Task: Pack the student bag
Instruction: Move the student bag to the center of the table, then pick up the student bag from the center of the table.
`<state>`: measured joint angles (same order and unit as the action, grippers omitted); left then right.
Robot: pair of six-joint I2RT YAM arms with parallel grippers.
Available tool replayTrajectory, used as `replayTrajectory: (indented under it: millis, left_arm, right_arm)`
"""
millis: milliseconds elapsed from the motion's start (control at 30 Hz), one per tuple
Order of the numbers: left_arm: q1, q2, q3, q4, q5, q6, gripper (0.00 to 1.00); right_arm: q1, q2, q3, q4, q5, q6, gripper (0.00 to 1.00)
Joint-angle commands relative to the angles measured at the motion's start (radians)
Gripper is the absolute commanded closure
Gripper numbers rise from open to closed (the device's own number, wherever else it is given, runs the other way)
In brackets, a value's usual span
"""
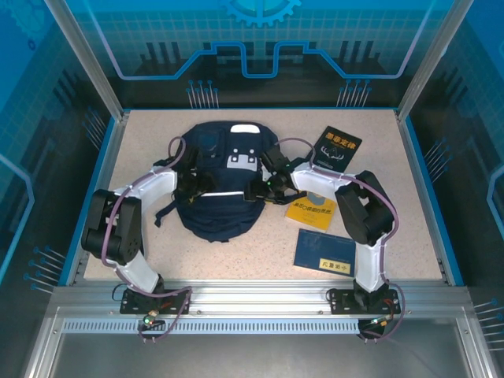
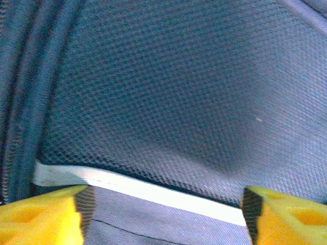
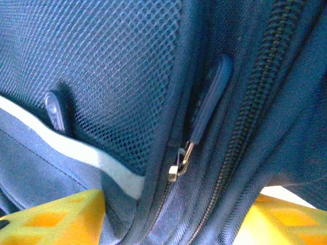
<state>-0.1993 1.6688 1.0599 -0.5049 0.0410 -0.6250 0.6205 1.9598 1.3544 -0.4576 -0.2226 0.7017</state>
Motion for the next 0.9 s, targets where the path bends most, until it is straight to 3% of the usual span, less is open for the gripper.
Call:
replayTrajectory:
  millis: [0, 133, 300, 467, 600, 667, 767, 867]
  left_arm:
    - [-0.02, -0.035, 0.063, -0.06, 0.024, 0.157, 0.16]
    - [-0.091, -0.105, 0.108, -0.151, -0.055, 0.287, 0.11]
    - [-0.246, -0.124, 0.141, -0.199, -0.181, 0.389, 0.07]
    - [-0.38, -0.054, 0.215, -0.234, -0.269, 0.477, 0.02]
    - [-0.443, 0.052, 0.314, -0.3, -0.317, 0.473, 0.01]
    - [-0.468, 0.105, 0.347, -0.312, -0.351, 0.455, 0.03]
    - [-0.492, 0.173, 0.395, -0.332, -0.376, 0.438, 0.15]
    - [-0.51, 0.222, 0.432, -0.345, -0.414, 0.421, 0.21]
  right_arm:
    - [0.021, -0.089, 0.032, -0.061, 0.068, -0.041, 0.29]
    - [-0.011, -0.238, -0.045, -0.079, 0.151, -0.054, 0.22]
    - [-0.114, -0.379, -0.185, -0.066, 0.172, -0.01, 0.12]
    - [-0.224, -0.476, -0.306, -0.032, 0.136, 0.012, 0.0]
    - [-0.274, -0.537, -0.368, -0.019, 0.139, 0.018, 0.0]
    - [-0.284, -0.56, -0.385, -0.03, 0.17, 0.014, 0.0]
    - [-0.292, -0.577, -0.392, -0.071, 0.233, 0.014, 0.0]
    - [-0.313, -0.584, -0.411, -0.06, 0.209, 0.019, 0.0]
